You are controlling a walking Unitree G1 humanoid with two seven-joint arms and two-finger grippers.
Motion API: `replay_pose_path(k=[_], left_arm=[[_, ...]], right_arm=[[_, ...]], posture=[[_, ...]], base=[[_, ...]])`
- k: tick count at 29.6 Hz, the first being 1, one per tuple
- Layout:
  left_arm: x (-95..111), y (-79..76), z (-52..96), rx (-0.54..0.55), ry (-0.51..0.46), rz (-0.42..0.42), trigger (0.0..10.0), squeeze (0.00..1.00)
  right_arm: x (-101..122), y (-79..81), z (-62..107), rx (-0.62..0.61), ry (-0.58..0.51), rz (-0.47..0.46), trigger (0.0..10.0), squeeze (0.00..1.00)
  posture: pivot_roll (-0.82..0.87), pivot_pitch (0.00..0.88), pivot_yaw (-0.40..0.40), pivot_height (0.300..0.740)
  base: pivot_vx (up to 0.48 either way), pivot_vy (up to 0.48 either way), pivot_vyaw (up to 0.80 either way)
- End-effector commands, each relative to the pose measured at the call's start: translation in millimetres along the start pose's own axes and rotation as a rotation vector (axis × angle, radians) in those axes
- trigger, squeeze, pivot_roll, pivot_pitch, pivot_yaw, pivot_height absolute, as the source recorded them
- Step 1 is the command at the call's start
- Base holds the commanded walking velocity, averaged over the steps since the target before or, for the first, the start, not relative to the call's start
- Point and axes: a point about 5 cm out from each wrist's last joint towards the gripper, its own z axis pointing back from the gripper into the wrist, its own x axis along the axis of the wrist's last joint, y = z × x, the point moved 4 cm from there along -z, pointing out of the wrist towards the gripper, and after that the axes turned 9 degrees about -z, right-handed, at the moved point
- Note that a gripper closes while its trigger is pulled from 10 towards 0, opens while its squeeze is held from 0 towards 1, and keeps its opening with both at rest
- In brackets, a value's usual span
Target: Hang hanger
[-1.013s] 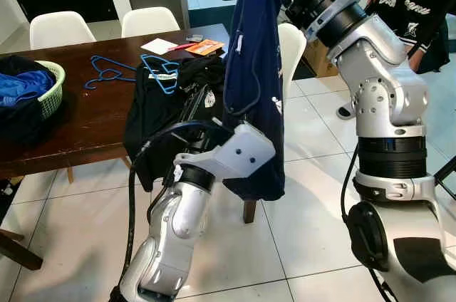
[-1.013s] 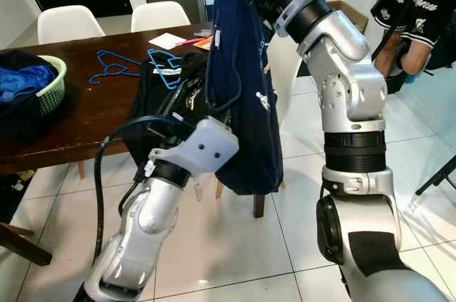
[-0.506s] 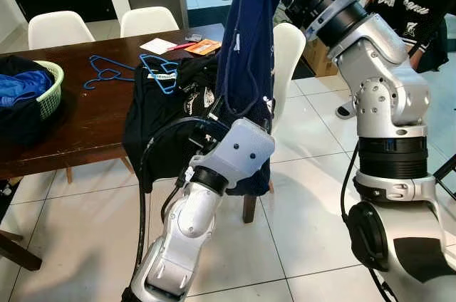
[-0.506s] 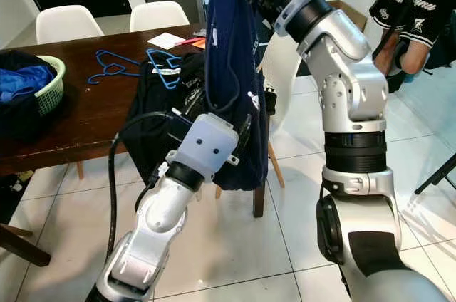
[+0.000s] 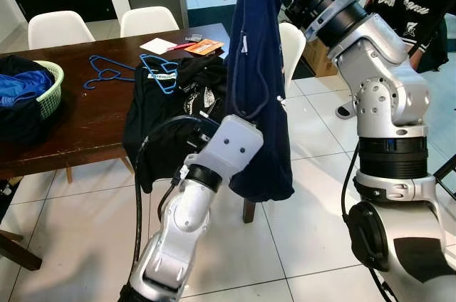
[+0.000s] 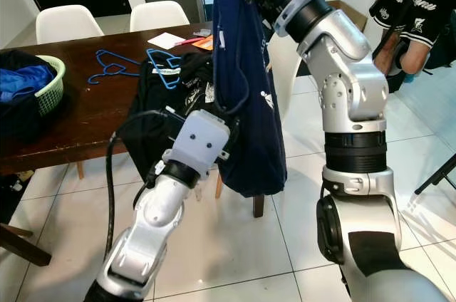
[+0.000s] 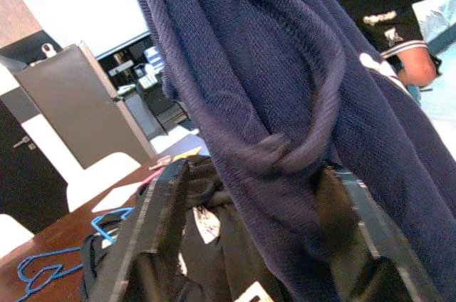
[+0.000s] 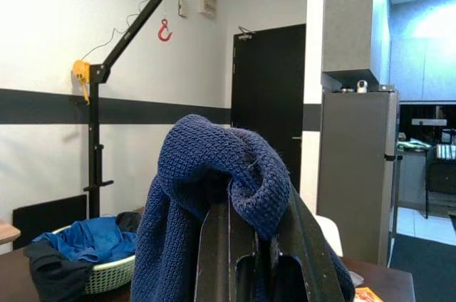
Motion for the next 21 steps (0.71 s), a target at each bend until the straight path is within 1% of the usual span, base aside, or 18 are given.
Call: replay_pose_path(k=[1,9,11,13,14,16,17,18,20,21], left_arm=[[-6,4.0,-2.6,0.003,0.008,-0.007,0.0,0.0],[-3,8.3,-8.4,0.007,-0.017,-0.015,0.0,0.0],[-1,10.6,-10.0,0.011,-0.027,-0.022,0.0,0.0],[-2,16.1,-10.9,0.02,-0.031,-0.036,0.0,0.0],[-2,16.1,-10.9,0.02,-0.031,-0.036,0.0,0.0],[-4,27.4,-12.8,0.032,-0.033,-0.065,0.0,0.0],[-4,27.4,-12.8,0.032,-0.033,-0.065,0.0,0.0],[-5,31.9,-13.6,0.035,-0.035,-0.076,0.0,0.0],[-7,45.3,-18.2,-0.005,-0.046,-0.088,0.0,0.0],[-7,45.3,-18.2,-0.005,-0.046,-0.088,0.0,0.0]], right_arm=[[8,7.9,-0.1,0.034,-0.026,0.006,0.0,0.0],[9,8.9,0.1,0.037,-0.027,0.007,0.0,0.0],[8,9.4,0.5,0.038,-0.027,0.006,0.0,0.0],[7,9.9,0.5,0.039,-0.026,0.005,0.0,0.0],[7,9.9,0.5,0.039,-0.026,0.005,0.0,0.0],[7,10.3,0.5,0.04,-0.025,0.005,0.0,0.0],[7,10.3,0.5,0.04,-0.025,0.005,0.0,0.0],[6,10.3,0.6,0.041,-0.024,0.005,0.0,0.0],[0,9.1,2.3,0.039,0.0,0.013,0.0,0.0],[0,9.1,2.3,0.039,0.0,0.013,0.0,0.0]], posture=[[0.0,0.07,0.026,0.74],[0.0,0.07,0.028,0.74],[0.0,0.07,0.028,0.74],[0.01,0.07,0.026,0.74],[0.01,0.07,0.026,0.74],[0.01,0.068,0.026,0.74],[0.01,0.068,0.026,0.74],[0.01,0.068,0.026,0.74],[0.01,0.065,0.024,0.74],[0.01,0.065,0.024,0.74]], base=[[0.0,0.0,0.0],[0.0,0.0,0.0],[0.0,0.0,0.0],[0.0,0.0,0.0],[0.0,0.0,0.0],[0.0,0.0,0.0],[0.0,0.0,0.0],[0.0,0.0,0.0],[0.0,0.0,0.0],[0.0,0.0,0.0]])
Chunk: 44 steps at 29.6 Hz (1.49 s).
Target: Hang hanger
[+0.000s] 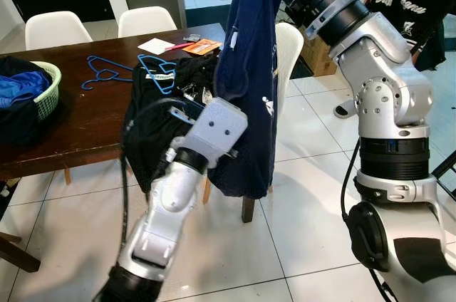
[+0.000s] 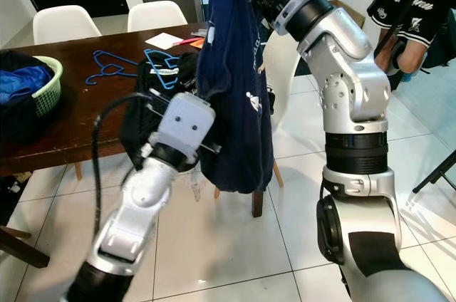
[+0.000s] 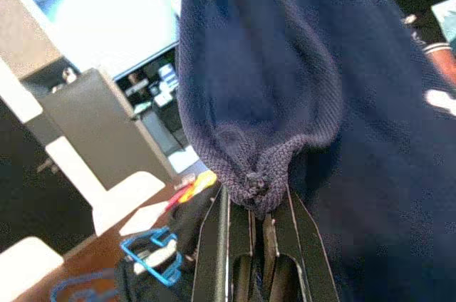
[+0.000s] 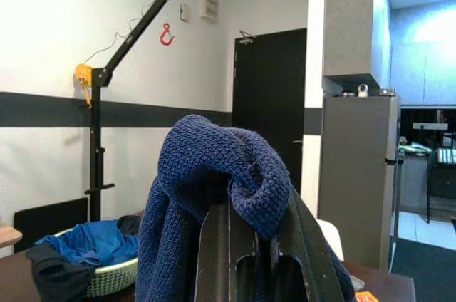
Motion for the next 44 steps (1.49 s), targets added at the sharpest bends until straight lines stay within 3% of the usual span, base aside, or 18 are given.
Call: replay_pose_path(k=[1,5,7,8,10,12,14,16,19,20,21,24,25,26,30,41,42,44], left_arm=[[-6,8.6,-1.1,-0.027,0.012,0.02,0.0,0.0],[-9,37.5,-4.3,-0.132,0.02,0.147,0.0,0.0],[0,63.5,1.7,-0.227,-0.012,0.278,0.0,0.0],[0,63.5,1.7,-0.227,-0.012,0.278,0.0,0.0],[14,74.1,13.9,-0.344,-0.055,0.356,0.0,0.0],[14,74.1,13.9,-0.344,-0.055,0.356,0.0,0.0],[22,70.8,28.0,-0.46,-0.076,0.364,0.0,0.0],[28,59.1,63.3,-0.708,-0.062,0.4,0.0,0.0],[24,53.4,76.4,-0.778,-0.025,0.41,0.0,0.0],[19,46.9,87.0,-0.829,0.018,0.422,0.0,0.0],[10,41.3,90.2,-0.818,0.062,0.408,0.0,0.0],[6,38.6,91.7,-0.811,0.091,0.404,0.0,0.0],[-5,35.0,87.0,-0.737,0.138,0.423,4.3,0.0],[-17,29.0,84.7,-0.662,0.187,0.479,10.0,0.0],[-46,14.3,87.2,-0.517,0.317,0.574,10.0,0.0],[-72,15.8,102.0,-0.349,0.446,0.564,10.0,0.0],[-78,17.7,103.8,-0.298,0.471,0.555,10.0,0.0],[-83,18.8,105.9,-0.251,0.494,0.546,10.0,0.0]], right_arm=[[-5,3.3,1.0,0.015,0.027,0.028,0.0,0.0],[-45,-9.4,15.4,-0.02,0.225,0.133,0.0,0.0],[-90,-17.1,41.0,-0.004,0.458,0.225,0.0,0.0],[-90,-17.1,41.0,-0.004,0.458,0.225,0.0,0.0],[-122,-18.5,68.8,0.042,0.65,0.272,0.0,0.0],[-122,-18.5,68.8,0.042,0.65,0.272,0.0,0.0],[-137,-22.2,86.6,0.053,0.76,0.299,0.0,0.0],[-158,-34.4,119.5,0.04,0.95,0.352,0.0,0.0],[-163,-39.9,129.4,0.019,1.007,0.357,0.0,0.0],[-166,-41.9,134.1,0.007,1.035,0.355,10.0,0.63],[-168,-35.2,133.7,0.031,1.03,0.311,10.0,1.0],[-170,-29.4,132.9,0.057,1.023,0.282,10.0,1.0],[-171,-21.6,128.0,0.074,0.98,0.219,10.0,1.0],[-173,-16.3,123.4,0.075,0.932,0.154,10.0,1.0],[-178,-15.9,117.4,0.016,0.843,0.038,10.0,1.0],[-181,-42.4,114.4,-0.219,0.7,-0.01,10.0,1.0],[-184,-43.2,113.4,-0.254,0.674,-0.023,10.0,0.0],[-188,-40.1,112.8,-0.266,0.661,-0.028,10.0,0.0]], posture=[[0.02,0.063,0.021,0.74],[0.02,0.061,0.021,0.74],[0.03,0.06,0.023,0.74],[0.03,0.06,0.023,0.74],[0.04,0.06,0.025,0.74],[0.04,0.06,0.025,0.74],[0.04,0.06,0.025,0.74],[0.05,0.065,0.026,0.74],[0.05,0.068,0.025,0.74],[0.05,0.07,0.023,0.74],[0.05,0.072,0.022,0.74],[0.05,0.072,0.022,0.74],[0.06,0.074,0.018,0.74],[0.06,0.075,0.018,0.74],[0.06,0.078,0.013,0.74],[0.07,0.078,0.011,0.74],[0.07,0.078,0.011,0.74],[0.07,0.078,0.011,0.74]], base=[[0.0,0.0,0.0],[0.0,0.0,0.0],[0.0,0.0,0.0],[0.0,0.0,0.0],[0.0,0.0,0.0],[0.0,0.0,0.0],[0.0,0.0,0.0],[0.0,0.0,0.0],[0.0,0.0,0.0],[0.0,0.0,0.0],[0.0,0.0,0.0],[0.0,0.0,0.0],[0.0,0.0,0.0],[0.0,0.0,0.0],[0.0,0.0,0.0],[0.0,0.0,0.0],[0.0,0.0,0.0],[0.0,0.0,0.0]])
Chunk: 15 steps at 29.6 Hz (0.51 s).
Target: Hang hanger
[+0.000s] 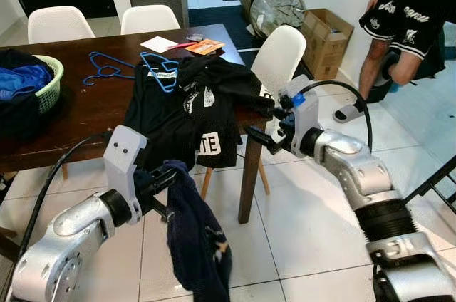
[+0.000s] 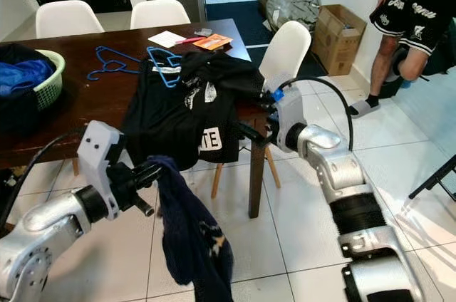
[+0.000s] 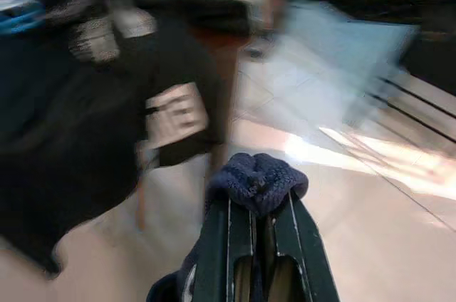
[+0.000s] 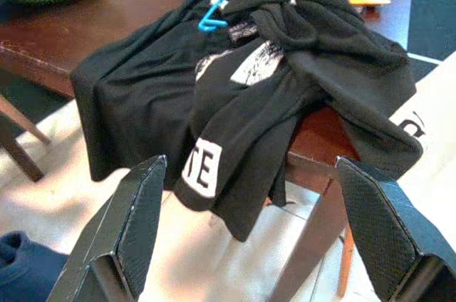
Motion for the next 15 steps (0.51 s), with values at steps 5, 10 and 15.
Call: replay_pose_path(k=[5,10,15], left_arm=[[-15,15.2,4.4,0.197,0.032,-0.007,10.0,0.0],[-21,14.8,6.7,0.299,0.032,0.021,10.0,0.0],[-15,13.3,5.6,0.303,-0.014,0.039,0.0,0.0]], right_arm=[[-17,12.6,-4.9,0.01,-0.015,-0.038,10.0,0.0],[-22,24.7,-9.8,0.051,-0.032,-0.093,10.0,0.0],[-17,31.5,-12.2,0.081,-0.062,-0.093,10.0,0.0]], posture=[[0.08,0.08,0.009,0.74],[0.08,0.08,0.007,0.74],[0.08,0.073,0.004,0.74]], base=[[0.0,0.0,0.64],[0.0,0.0,0.8],[0.0,0.0,0.79]])
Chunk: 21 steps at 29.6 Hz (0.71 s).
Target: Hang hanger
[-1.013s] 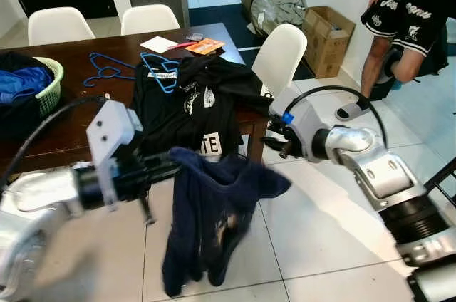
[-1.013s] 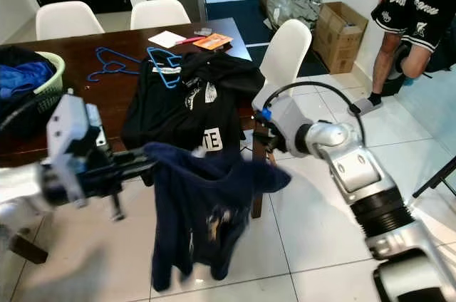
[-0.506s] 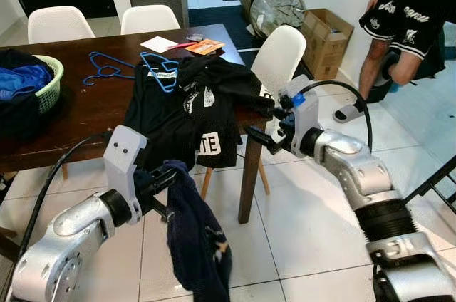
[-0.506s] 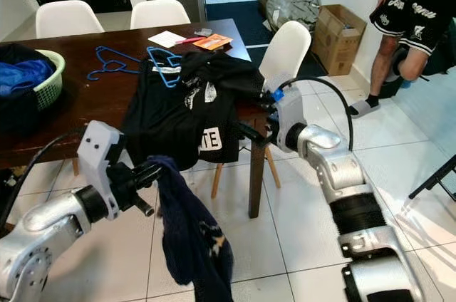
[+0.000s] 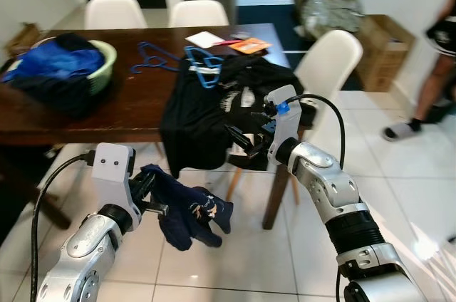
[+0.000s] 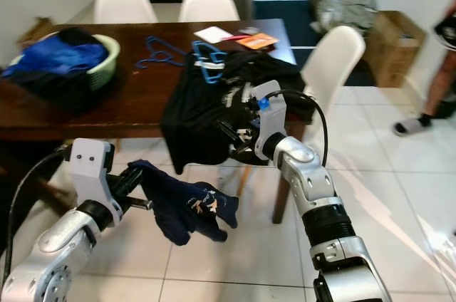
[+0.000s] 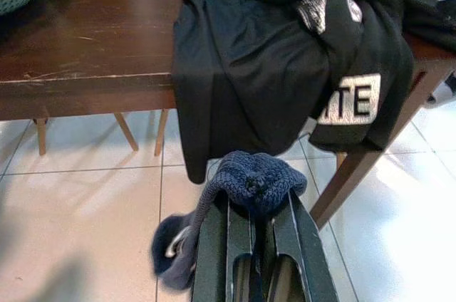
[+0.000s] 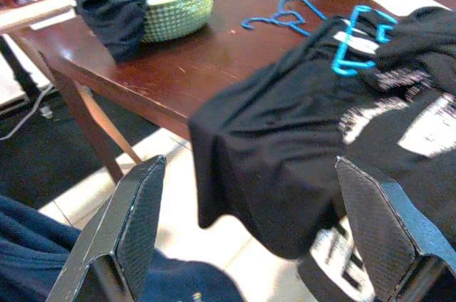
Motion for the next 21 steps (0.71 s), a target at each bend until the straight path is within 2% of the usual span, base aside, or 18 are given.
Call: replay_pose_path(k=[1,2,3,4,8,12,16,21], left_arm=[[6,1.9,0.1,0.015,-0.032,-0.004,0.0,0.0],[7,5.3,-0.2,0.043,-0.03,-0.007,0.9,0.0],[7,5.3,-0.2,0.043,-0.03,-0.007,0.9,0.0],[7,7.9,-0.2,0.066,-0.034,-0.018,10.0,0.0],[6,15.4,1.7,0.131,-0.046,-0.027,10.0,0.0],[5,18.0,3.2,0.151,-0.047,-0.026,10.0,0.0],[-1,19.2,10.4,0.194,-0.043,0.018,10.0,0.0],[-4,19.0,12.8,0.208,-0.032,0.034,10.0,0.0]], right_arm=[[-2,5.4,-1.6,0.026,-0.014,-0.008,10.0,0.0],[-1,6.7,-2.7,0.028,-0.019,-0.008,10.0,0.0],[-1,6.7,-2.7,0.028,-0.019,-0.008,10.0,0.0],[-1,8.2,-3.9,0.031,-0.02,0.002,10.0,0.0],[0,12.1,-7.3,0.032,-0.037,0.004,10.0,0.0],[2,11.0,-8.6,0.004,-0.055,0.018,10.0,0.0],[6,8.1,-7.9,-0.016,-0.075,0.018,10.0,0.0],[8,7.8,-7.4,-0.015,-0.081,0.013,10.0,0.0]], posture=[[0.08,0.073,0.004,0.74],[0.09,0.071,0.003,0.74],[0.09,0.071,0.003,0.74],[0.09,0.066,0.002,0.74],[0.09,0.06,0.001,0.74],[0.09,0.061,0.002,0.74],[0.09,0.071,0.002,0.74],[0.09,0.074,0.001,0.74]], base=[[0.0,0.0,0.79],[0.0,0.0,0.79],[0.0,0.0,0.79],[0.0,0.0,0.79],[0.0,0.0,0.78],[0.0,0.0,0.0],[0.342,0.0,0.0],[0.388,0.0,0.0]])
